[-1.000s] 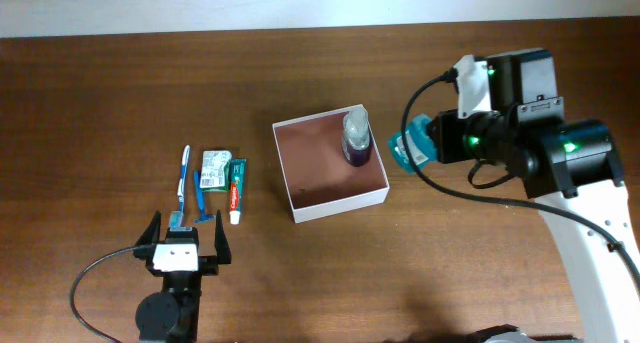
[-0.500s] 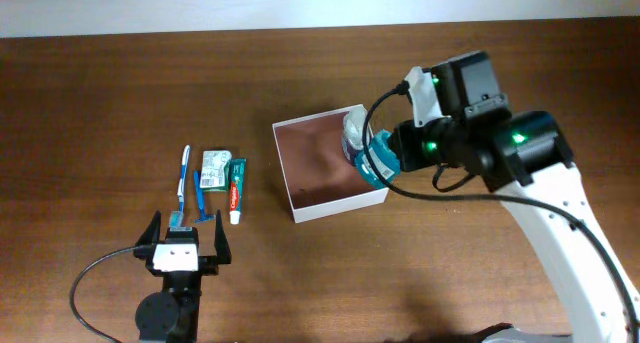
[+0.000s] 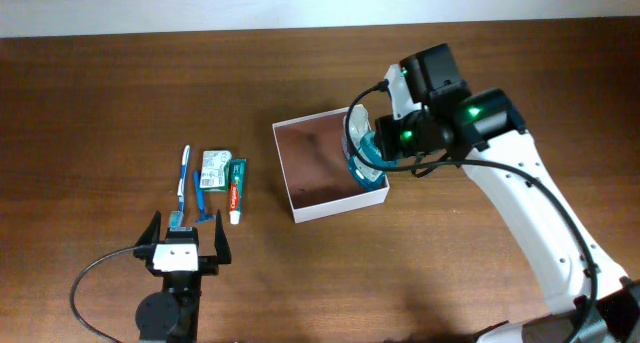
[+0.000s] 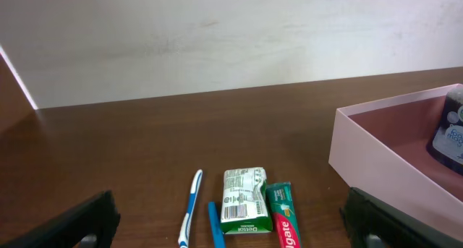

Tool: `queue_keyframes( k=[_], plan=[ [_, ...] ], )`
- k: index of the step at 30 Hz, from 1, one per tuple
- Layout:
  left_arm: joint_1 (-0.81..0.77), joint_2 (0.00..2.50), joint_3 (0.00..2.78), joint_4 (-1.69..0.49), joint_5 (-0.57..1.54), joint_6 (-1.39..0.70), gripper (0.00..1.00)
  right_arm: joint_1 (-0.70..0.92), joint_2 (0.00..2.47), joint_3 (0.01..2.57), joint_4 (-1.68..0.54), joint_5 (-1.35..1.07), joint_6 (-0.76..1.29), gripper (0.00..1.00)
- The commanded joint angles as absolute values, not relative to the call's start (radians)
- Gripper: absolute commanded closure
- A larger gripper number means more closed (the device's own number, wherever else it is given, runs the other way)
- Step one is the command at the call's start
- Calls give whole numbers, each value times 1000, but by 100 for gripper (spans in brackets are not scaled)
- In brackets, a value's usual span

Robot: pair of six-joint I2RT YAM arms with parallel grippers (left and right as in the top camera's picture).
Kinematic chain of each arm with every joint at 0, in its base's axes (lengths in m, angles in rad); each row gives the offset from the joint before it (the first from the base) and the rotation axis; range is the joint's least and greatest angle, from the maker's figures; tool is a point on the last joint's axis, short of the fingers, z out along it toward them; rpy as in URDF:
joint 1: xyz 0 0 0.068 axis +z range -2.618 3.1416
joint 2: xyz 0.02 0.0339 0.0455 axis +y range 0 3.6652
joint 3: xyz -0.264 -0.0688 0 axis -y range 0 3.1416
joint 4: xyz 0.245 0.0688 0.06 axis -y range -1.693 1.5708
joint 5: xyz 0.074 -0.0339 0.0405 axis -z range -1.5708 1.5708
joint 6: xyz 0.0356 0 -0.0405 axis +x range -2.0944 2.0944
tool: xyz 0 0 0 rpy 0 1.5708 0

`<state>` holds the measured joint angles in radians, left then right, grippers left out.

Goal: Pack container
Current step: 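Lift the mouthwash bottle and carry it over the box, then lower the mouthwash into the box beside the soap and release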

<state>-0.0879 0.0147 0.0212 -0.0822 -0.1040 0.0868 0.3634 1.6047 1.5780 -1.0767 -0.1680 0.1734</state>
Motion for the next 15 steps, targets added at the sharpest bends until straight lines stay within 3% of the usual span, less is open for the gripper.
queue_keyframes(
  k=[1,15],
  plan=[
    [-82,5,12,-80,-93,100,1,403,1615,1587,-1063,-164,217,80],
    [-82,5,12,-80,-93,100,1,498,1617,1586,-1074,42,298,80]
  ],
)
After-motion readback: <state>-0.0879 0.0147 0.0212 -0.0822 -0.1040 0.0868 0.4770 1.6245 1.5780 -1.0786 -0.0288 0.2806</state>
